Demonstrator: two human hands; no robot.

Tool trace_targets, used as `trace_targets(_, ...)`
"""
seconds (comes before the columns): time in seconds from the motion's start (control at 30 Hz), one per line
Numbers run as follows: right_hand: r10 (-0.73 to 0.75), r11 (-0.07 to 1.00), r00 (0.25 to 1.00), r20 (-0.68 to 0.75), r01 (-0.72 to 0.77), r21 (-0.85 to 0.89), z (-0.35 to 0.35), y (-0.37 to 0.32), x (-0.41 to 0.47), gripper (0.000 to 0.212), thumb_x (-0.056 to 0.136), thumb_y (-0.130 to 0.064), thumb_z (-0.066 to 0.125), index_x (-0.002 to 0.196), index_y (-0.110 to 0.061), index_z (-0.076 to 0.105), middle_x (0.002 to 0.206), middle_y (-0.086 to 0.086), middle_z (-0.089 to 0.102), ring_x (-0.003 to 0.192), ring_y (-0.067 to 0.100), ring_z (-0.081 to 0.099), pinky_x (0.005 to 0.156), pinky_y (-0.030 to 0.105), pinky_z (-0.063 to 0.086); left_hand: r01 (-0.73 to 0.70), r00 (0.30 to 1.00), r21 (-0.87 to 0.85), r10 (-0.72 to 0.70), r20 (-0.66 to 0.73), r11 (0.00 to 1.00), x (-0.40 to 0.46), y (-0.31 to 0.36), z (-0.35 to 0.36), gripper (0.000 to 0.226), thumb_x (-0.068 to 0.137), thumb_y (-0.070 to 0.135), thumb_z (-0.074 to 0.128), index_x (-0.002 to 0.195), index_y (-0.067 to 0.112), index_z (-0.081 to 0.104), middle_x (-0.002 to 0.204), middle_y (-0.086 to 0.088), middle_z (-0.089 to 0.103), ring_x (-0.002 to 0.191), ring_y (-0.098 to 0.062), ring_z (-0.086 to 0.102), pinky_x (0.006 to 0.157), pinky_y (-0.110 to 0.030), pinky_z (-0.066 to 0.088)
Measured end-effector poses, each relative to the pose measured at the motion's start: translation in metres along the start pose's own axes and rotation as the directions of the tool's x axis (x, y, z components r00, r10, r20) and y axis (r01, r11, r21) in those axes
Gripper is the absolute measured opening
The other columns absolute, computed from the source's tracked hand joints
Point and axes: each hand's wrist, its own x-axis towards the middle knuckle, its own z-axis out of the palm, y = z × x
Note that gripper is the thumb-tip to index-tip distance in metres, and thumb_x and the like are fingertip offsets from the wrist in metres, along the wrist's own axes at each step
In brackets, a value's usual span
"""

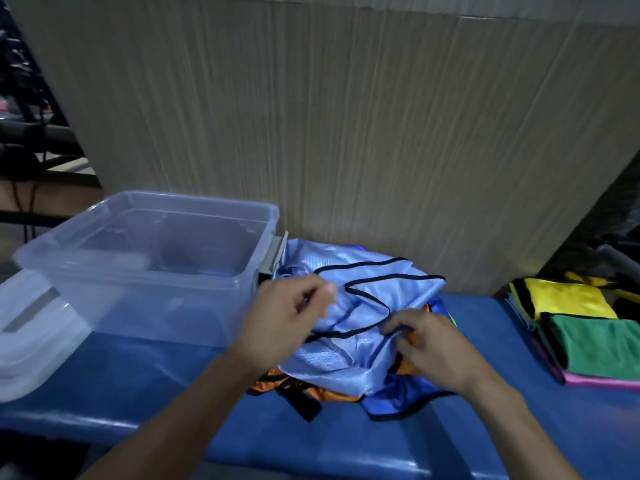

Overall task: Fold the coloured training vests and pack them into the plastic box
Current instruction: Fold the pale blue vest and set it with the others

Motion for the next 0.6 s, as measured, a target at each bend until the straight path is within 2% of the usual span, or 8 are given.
trace_targets(0.07,0.08,0.995,0.995,-0.065,-0.084,-0.056,-0.004,-0.001,-0.003,0.012,0.09,-0.021,0.059,0.082,-0.028,0.065,0.079,-0.013,0.07,0.086,0.015,0.067,0.079,0.034,0.052,-0.023,0.984,0.199,0.057,-0.167,0.98,0.005,-0.009,-0.008,0.016,0.1,0.029,0.06,0.085,0.027,0.067,0.073,0.014,0.059,0.066,-0.003,0.055,0.064,-0.017,0.041)
trace_targets(0.13,0.091,0.995,0.977,-0.195,-0.099,-0.033,-0.004,-0.008,-0.005,0.024,0.09,-0.045,0.051,0.081,-0.024,0.057,0.07,-0.009,0.067,0.075,0.019,0.065,0.07,0.04,0.053,0.022,0.994,0.293,0.011,-0.112,0.956,0.006,-0.016,-0.008,0.011,0.099,0.032,0.06,0.106,0.027,0.066,0.099,0.014,0.062,0.087,-0.005,0.058,0.079,-0.026,0.048)
trace_targets(0.2,0.106,0.992,0.945,-0.309,-0.081,0.095,-0.005,-0.02,-0.003,0.036,0.088,-0.061,0.046,0.081,-0.027,0.058,0.069,-0.011,0.066,0.069,0.013,0.063,0.068,0.039,0.052,0.074,0.996,0.337,-0.084,0.014,0.939,0.004,-0.018,0.001,0.029,0.098,0.04,0.059,0.123,0.024,0.06,0.115,0.007,0.063,0.105,-0.016,0.06,0.089,-0.039,0.051)
trace_targets(0.3,0.139,0.989,0.942,-0.305,-0.116,0.091,0.001,-0.037,-0.002,0.045,0.079,-0.075,0.055,0.093,-0.032,0.062,0.071,-0.015,0.067,0.076,0.009,0.063,0.072,0.036,0.05,0.165,0.982,0.356,-0.187,0.027,0.92,0.004,-0.011,0.01,0.032,0.1,0.05,0.05,0.116,0.024,0.058,0.104,0.007,0.066,0.098,-0.017,0.064,0.082,-0.041,0.052)
trace_targets(0.4,0.173,0.974,0.957,-0.232,-0.131,0.184,0.011,-0.04,-0.006,0.023,0.085,-0.037,0.075,0.101,-0.034,0.058,0.063,-0.014,0.065,0.065,0.005,0.06,0.068,0.033,0.047,0.292,0.95,0.327,-0.313,0.012,0.899,0.006,-0.009,0.01,0.036,0.1,0.057,0.045,0.107,0.024,0.056,0.083,0.008,0.065,0.083,-0.015,0.061,0.077,-0.036,0.05)
trace_targets(0.47,0.187,0.941,0.957,-0.222,-0.109,0.321,0.008,-0.04,-0.008,0.028,0.087,-0.013,0.073,0.104,-0.031,0.059,0.055,-0.008,0.057,0.053,0.008,0.051,0.06,0.026,0.042,0.344,0.927,0.347,-0.375,0.025,0.872,0.005,-0.012,0.009,0.041,0.097,0.064,0.044,0.102,0.025,0.054,0.081,0.008,0.064,0.082,-0.018,0.062,0.076,-0.038,0.051)
trace_targets(0.53,0.184,0.875,0.962,-0.2,-0.067,0.48,-0.003,-0.042,-0.013,0.033,0.088,-0.003,0.069,0.109,-0.028,0.061,0.051,-0.008,0.042,0.049,0.009,0.038,0.054,0.021,0.035,0.351,0.906,0.436,-0.419,0.066,0.829,0.003,-0.018,0.01,0.042,0.092,0.066,0.05,0.097,0.025,0.052,0.082,0.004,0.065,0.084,-0.022,0.063,0.076,-0.041,0.054)
trace_targets(0.6,0.169,0.794,0.974,-0.15,-0.045,0.606,-0.014,-0.044,-0.021,0.039,0.088,0.002,0.067,0.113,-0.028,0.065,0.053,-0.006,0.036,0.053,0.01,0.033,0.053,0.022,0.032,0.381,0.884,0.422,-0.458,0.096,0.823,0.002,-0.02,0.011,0.039,0.088,0.063,0.059,0.088,0.025,0.053,0.078,0.003,0.065,0.079,-0.02,0.063,0.075,-0.042,0.055)
